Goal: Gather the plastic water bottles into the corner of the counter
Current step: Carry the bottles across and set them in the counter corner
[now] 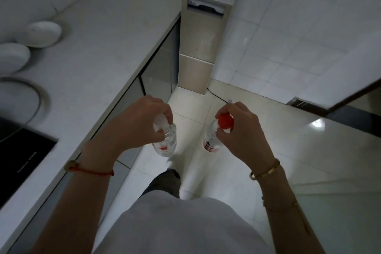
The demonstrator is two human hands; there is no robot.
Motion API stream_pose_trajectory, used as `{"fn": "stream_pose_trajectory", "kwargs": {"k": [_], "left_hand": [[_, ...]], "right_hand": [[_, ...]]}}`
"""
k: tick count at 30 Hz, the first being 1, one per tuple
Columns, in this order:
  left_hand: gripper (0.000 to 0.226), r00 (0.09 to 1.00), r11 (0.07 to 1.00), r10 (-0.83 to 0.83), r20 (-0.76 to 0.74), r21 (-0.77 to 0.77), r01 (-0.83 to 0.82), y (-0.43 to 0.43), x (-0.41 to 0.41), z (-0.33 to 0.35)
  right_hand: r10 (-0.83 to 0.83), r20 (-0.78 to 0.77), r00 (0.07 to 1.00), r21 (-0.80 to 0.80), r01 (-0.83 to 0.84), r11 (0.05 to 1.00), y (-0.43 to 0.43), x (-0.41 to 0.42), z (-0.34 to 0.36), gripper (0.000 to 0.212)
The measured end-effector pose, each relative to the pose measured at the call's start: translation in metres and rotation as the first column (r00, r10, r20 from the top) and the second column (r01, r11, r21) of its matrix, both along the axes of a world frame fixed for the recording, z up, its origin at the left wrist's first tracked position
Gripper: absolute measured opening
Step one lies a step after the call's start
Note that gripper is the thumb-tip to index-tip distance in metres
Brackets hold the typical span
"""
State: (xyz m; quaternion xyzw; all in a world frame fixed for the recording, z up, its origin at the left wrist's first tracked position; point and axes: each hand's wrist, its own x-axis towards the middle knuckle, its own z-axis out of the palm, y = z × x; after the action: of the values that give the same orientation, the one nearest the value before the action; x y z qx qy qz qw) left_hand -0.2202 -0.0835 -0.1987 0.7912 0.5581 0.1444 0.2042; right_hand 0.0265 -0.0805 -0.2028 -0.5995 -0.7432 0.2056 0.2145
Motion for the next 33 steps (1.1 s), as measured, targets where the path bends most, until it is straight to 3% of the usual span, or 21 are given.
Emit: {"fn": "stream_pose_trajectory", "kwargs": {"k": [11, 22, 33], "left_hand": [[0.029, 1.000, 1.000, -0.001, -0.005, 0.004, 0.001, 0.166, -0.037, -0.010], [0.029, 0.997, 0.997, -0.071, -0.022, 0.004, 0.071, 0.327, -0.072, -0.001], [0.029, 0.999, 0.999, 0.046, -0.029, -0.016, -0.046, 0.442, -0.095, -0.007]], "right_hand": [[0.092, -0.003, 0.996, -0.029, -0.092, 0.995, 0.175, -0.044, -0.019, 0.029], [0.080, -0.020, 0.997, 0.023, -0.079, 0.997, 0.337, -0.091, -0.016, 0.033], [0.201, -0.004, 0.980, -0.045, -0.201, 0.979, 0.478, -0.116, -0.027, 0.033]]}}
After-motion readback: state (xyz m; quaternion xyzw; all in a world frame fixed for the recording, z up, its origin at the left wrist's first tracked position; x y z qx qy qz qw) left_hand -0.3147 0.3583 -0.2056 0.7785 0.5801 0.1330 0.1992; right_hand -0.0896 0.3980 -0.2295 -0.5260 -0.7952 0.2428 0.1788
